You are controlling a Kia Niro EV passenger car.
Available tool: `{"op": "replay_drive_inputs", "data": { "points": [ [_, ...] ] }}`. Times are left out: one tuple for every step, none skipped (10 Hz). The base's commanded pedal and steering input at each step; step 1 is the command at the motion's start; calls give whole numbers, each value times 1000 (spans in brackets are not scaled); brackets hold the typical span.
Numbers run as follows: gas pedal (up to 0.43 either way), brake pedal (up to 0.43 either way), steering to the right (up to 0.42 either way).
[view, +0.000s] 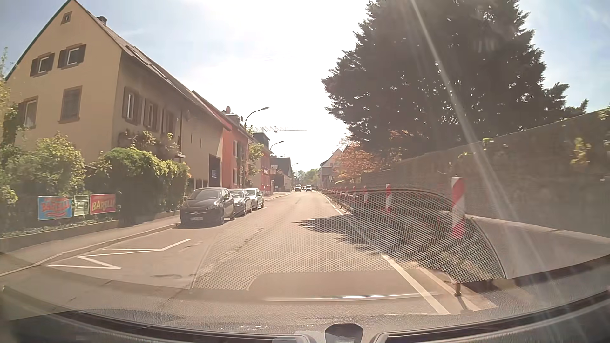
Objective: Follow the waypoints while adhering to traffic rules and regulations
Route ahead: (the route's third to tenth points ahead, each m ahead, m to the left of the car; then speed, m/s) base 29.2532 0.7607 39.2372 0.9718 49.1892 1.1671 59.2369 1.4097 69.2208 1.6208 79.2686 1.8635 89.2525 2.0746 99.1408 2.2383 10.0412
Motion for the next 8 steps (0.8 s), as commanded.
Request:
{"op": "replay_drive_inputs", "data": {
  "points": [
    [79,0,-4],
    [79,0,-3],
    [79,0,-3],
    [79,0,-3],
    [79,0,-1],
    [79,0,-1],
    [79,0,-1],
    [79,0,0]
  ]
}}
